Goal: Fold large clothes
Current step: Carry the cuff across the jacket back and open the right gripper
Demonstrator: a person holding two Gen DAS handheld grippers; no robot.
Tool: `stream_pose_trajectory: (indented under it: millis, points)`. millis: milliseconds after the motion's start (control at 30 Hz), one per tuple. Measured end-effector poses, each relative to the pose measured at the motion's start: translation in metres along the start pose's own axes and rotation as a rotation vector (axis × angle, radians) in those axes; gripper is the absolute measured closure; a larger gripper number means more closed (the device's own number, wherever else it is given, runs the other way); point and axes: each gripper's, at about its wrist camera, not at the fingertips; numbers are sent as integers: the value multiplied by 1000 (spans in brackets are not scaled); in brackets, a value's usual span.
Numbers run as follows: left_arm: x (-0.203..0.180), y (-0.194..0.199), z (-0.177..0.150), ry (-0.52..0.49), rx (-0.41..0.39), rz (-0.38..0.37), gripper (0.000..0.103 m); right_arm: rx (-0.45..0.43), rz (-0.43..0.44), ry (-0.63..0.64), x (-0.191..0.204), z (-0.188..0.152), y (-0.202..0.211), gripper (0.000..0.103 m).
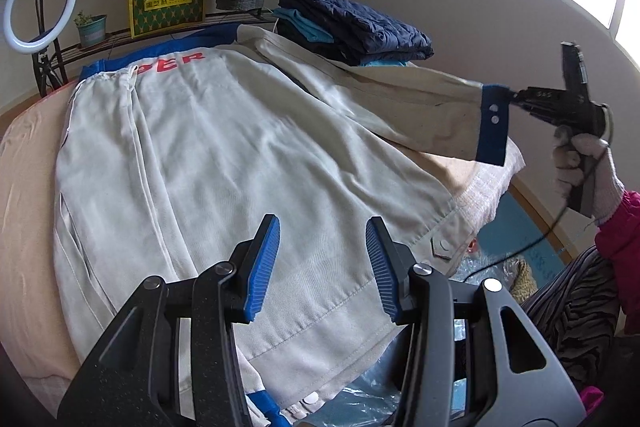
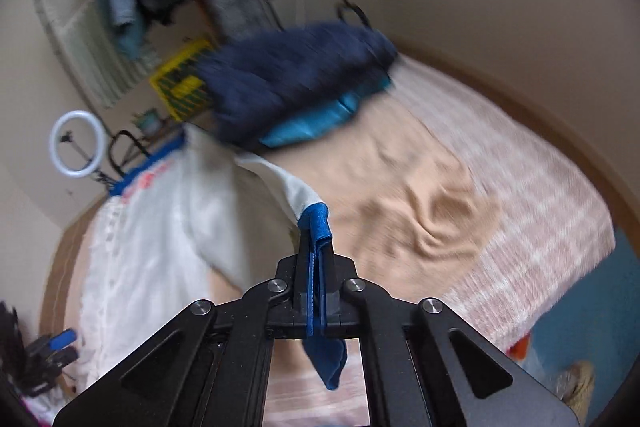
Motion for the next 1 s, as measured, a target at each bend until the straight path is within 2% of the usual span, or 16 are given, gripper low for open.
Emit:
stream_pose_trajectory:
  millis: [133, 233, 367, 500, 700, 800, 867, 933, 1000]
  points:
    - [11, 5, 3, 36, -16, 16, 57, -53, 95, 103, 52, 4, 22, 103]
    - [22, 10, 5, 76, -28, 26, 57, -45, 179, 194, 94, -5, 27, 103]
    - [36, 16, 5, 134, -43, 42, 57, 31, 286, 365, 154, -38, 16, 103]
    - [49, 19, 4, 192, -47, 48, 57, 166, 365, 541, 201, -89, -6, 103]
    - [62, 13, -3, 265, -16, 31, 57, 389, 411, 764, 233, -158, -43, 103]
    - [60, 4, -4, 280, 13, 6, 57, 434, 429, 837, 238, -172, -48, 103]
    - [58, -2, -5, 284, 28, -8, 57, 446, 429, 844, 241, -176, -46, 102]
    - [56, -7, -7, 297, 46, -31, 57, 461, 468, 797, 235, -170, -41, 99]
    - [52, -12, -11, 317, 73, -67, 57, 448, 518, 732, 225, -159, -31, 87]
Point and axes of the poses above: each gripper's, at about its wrist camera, not at the fingertips, and y roughly against the way its jaws point, x to its left, z to its top, and after that the axes turned 4 degrees about z, right-handed
